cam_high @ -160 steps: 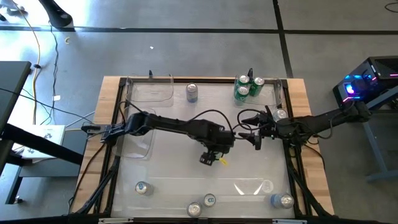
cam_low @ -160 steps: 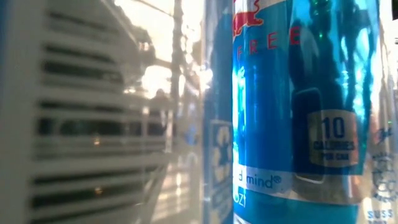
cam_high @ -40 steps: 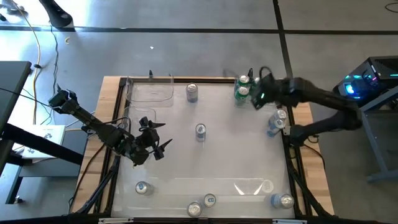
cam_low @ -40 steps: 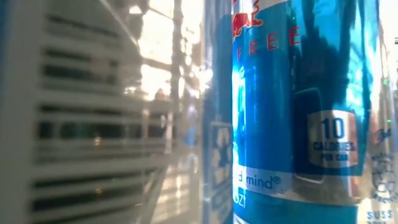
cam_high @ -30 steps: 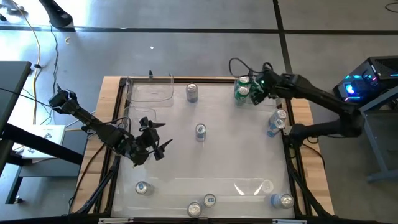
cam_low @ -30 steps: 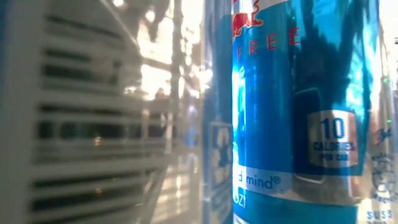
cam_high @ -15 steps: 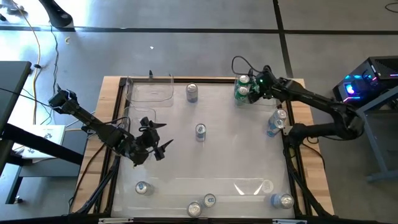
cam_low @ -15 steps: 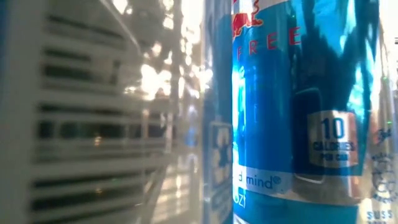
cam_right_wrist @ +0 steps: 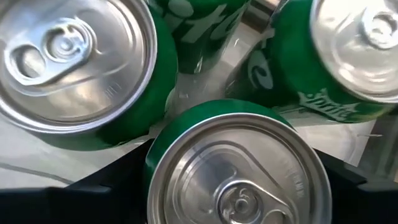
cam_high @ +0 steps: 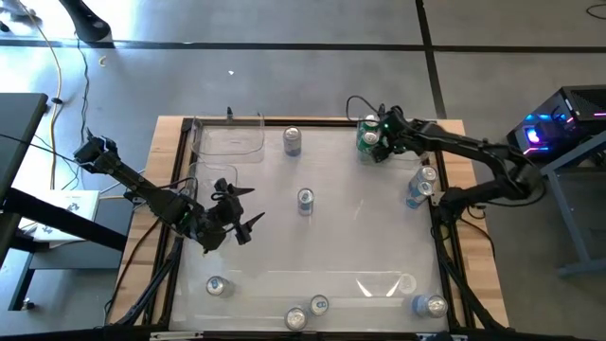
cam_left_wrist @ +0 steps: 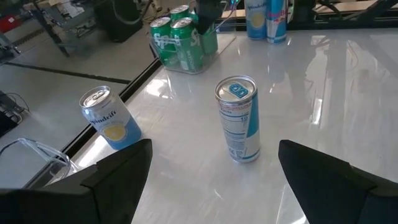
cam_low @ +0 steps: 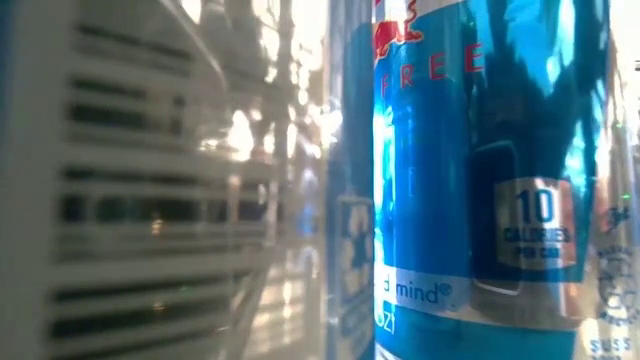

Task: Sort soda cans
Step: Put the green soda can into the top right transparent bin, then put the center blue soda can into the top left transparent bin

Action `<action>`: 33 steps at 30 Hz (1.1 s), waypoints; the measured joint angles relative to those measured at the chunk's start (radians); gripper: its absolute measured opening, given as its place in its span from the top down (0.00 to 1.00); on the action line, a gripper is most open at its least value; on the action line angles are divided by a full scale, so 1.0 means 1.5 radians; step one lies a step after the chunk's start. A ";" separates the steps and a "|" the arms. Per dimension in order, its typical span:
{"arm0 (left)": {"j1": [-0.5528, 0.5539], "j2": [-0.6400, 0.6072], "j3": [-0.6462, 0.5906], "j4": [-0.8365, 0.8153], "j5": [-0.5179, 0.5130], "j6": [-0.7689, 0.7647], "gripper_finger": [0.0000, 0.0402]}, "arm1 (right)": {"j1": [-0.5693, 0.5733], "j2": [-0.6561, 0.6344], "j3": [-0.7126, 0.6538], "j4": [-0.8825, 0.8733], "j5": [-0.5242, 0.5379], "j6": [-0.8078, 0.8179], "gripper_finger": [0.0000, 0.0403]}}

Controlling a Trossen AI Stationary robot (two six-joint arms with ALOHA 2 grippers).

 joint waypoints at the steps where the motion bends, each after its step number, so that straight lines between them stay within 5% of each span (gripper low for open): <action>1: 0.000 0.000 0.000 0.000 0.000 0.000 0.13 | 0.000 0.004 0.000 0.002 0.001 0.001 0.24; 7: 0.000 0.000 0.000 0.000 0.000 0.000 0.13 | 0.000 0.016 0.001 0.010 0.003 -0.002 0.07; 16: 0.000 0.000 0.000 0.008 0.007 0.000 0.13 | 0.000 -0.036 0.043 -0.015 0.007 -0.020 0.05; 22: 0.000 0.000 0.000 0.038 0.008 0.012 0.13 | 0.020 -0.105 0.083 -0.087 0.083 -0.018 0.05; 33: 0.067 0.000 0.000 0.088 0.027 -0.021 0.13 | 0.251 -0.285 0.081 -0.088 0.229 0.006 0.04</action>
